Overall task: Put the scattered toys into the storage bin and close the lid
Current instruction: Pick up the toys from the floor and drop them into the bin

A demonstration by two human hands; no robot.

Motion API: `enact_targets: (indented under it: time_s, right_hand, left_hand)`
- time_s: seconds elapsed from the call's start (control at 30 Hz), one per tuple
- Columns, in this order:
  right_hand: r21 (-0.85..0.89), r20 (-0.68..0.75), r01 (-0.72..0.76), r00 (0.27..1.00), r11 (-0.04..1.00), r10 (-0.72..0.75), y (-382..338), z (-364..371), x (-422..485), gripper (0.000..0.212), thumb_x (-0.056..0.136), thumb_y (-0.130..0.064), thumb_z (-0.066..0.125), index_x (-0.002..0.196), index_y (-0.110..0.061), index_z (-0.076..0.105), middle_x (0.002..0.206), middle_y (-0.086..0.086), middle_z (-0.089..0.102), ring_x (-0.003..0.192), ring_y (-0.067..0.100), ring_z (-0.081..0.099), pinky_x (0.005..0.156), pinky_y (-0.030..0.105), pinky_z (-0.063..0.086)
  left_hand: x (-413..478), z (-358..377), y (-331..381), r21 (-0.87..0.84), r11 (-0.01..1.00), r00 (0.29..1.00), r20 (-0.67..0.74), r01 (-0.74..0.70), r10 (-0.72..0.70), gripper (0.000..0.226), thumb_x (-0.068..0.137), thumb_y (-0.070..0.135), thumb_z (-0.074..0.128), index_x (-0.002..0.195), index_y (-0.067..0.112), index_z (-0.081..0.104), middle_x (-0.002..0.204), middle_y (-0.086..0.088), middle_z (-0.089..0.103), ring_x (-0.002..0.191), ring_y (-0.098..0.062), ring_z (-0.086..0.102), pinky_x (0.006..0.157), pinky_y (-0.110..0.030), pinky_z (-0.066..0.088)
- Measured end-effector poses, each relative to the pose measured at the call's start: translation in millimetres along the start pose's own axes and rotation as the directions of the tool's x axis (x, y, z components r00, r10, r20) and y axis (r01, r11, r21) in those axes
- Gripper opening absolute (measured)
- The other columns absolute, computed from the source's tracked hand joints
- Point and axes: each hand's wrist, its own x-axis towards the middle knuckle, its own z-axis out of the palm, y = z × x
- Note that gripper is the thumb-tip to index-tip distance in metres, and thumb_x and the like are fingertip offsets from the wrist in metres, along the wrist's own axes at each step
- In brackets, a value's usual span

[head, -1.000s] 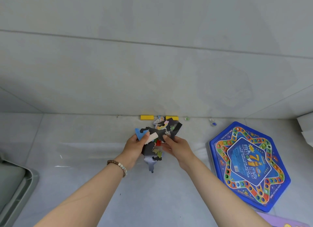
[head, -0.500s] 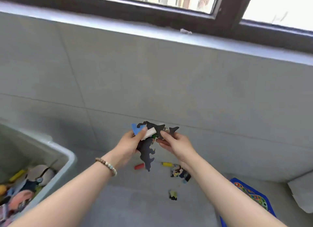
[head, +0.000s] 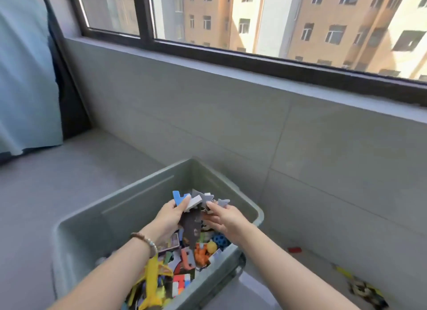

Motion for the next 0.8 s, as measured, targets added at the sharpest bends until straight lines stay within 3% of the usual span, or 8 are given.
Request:
enact_targets:
  time_s: [0.1,0.2,0.3,0.4,0.47,0.53,0.6,0.8]
  right_hand:
    - [-0.266,-0.07,-0.126,0.991,0.956,0.111,31,15,16,0.044,0.098,-0.026,0.048,0.128,0.006,0.045,0.117,0.02,0.059,0.1,0.026,0.063,0.083,0.03,0.051]
    - [-0.526,-0.158,-0.12,0.986,0.842,0.042,39,2,20,0.053,0.097,-0.029,0.048,0.137,0.004,0.038,0.131,0.016,0.05,0.115,0.026,0.055,0.094,0.035,0.048]
    - [-0.59,-0.146,-0.039,0.988,0.807,-0.059,30,-32,20,0.05,0.092,-0.03,0.058,0.134,-0.006,0.046,0.138,0.009,0.049,0.125,0.022,0.049,0.103,0.041,0.044]
    - [-0.666,-0.153,0.008,0.977,0.746,-0.146,7,-81,9,0.048,0.091,-0.03,0.059,0.133,-0.01,0.049,0.138,0.006,0.05,0.126,0.02,0.048,0.105,0.035,0.04]
    - [-0.719,-0.188,0.014,0.959,0.695,-0.214,-10,-122,-6,0.044,0.091,-0.027,0.059,0.131,-0.01,0.051,0.137,0.005,0.051,0.127,0.018,0.047,0.104,0.026,0.035]
    - [-0.741,-0.253,-0.005,0.928,0.672,-0.272,-21,-170,-20,0.044,0.091,-0.026,0.06,0.13,-0.009,0.053,0.137,0.004,0.052,0.127,0.017,0.047,0.103,0.022,0.032]
    - [-0.737,-0.316,-0.041,0.903,0.675,-0.29,-24,-218,-34,0.043,0.091,-0.024,0.06,0.13,-0.008,0.053,0.137,0.004,0.052,0.127,0.018,0.048,0.103,0.024,0.033]
    - [-0.671,-0.471,-0.195,0.857,0.715,-0.208,9,-345,-69,0.047,0.093,-0.027,0.057,0.136,-0.012,0.045,0.143,0.005,0.044,0.131,0.023,0.042,0.103,0.031,0.035]
  left_hand:
    - [6,-39,-32,0.154,0.982,0.993,-0.067,0.111,-0.102,0.061,0.092,0.054,0.044,0.126,0.003,0.048,0.106,-0.006,0.06,0.092,-0.022,0.056,0.085,-0.039,0.045]
    - [4,-64,-55,0.309,0.934,0.965,-0.238,0.182,-0.109,0.065,0.099,0.045,0.033,0.142,-0.003,0.032,0.144,-0.014,0.041,0.131,-0.029,0.04,0.107,-0.039,0.032]
    - [2,-66,-54,0.45,0.882,0.968,-0.251,0.14,-0.026,0.041,0.102,0.033,0.032,0.106,0.004,0.061,0.123,-0.02,0.054,0.117,-0.029,0.049,0.097,-0.031,0.034]
    - [7,-35,-36,0.597,0.801,0.982,-0.17,0.033,0.086,0.035,0.101,0.036,0.031,0.069,0.023,0.039,0.087,-0.004,0.049,0.084,-0.02,0.046,0.085,-0.033,0.038]
    - [13,0,-21,0.628,0.775,0.984,-0.085,-0.068,0.156,0.026,0.1,0.038,0.033,0.08,0.024,0.044,0.086,0.002,0.049,0.083,-0.018,0.049,0.086,-0.031,0.038]
    - [21,46,-9,0.643,0.745,0.975,0.006,-0.175,0.224,0.035,0.099,0.04,0.038,0.118,0.015,0.053,0.117,-0.002,0.056,0.11,-0.02,0.052,0.099,-0.031,0.038]
    - [26,97,2,0.675,0.686,0.955,0.105,-0.273,0.277,0.051,0.097,0.043,0.04,0.137,0.012,0.042,0.139,-0.005,0.048,0.129,-0.023,0.044,0.108,-0.035,0.034]
    - [33,237,-11,0.767,0.384,0.842,0.369,-0.515,0.393,0.053,0.097,0.042,0.041,0.14,0.011,0.04,0.143,-0.008,0.044,0.136,-0.024,0.033,0.11,-0.034,0.03]
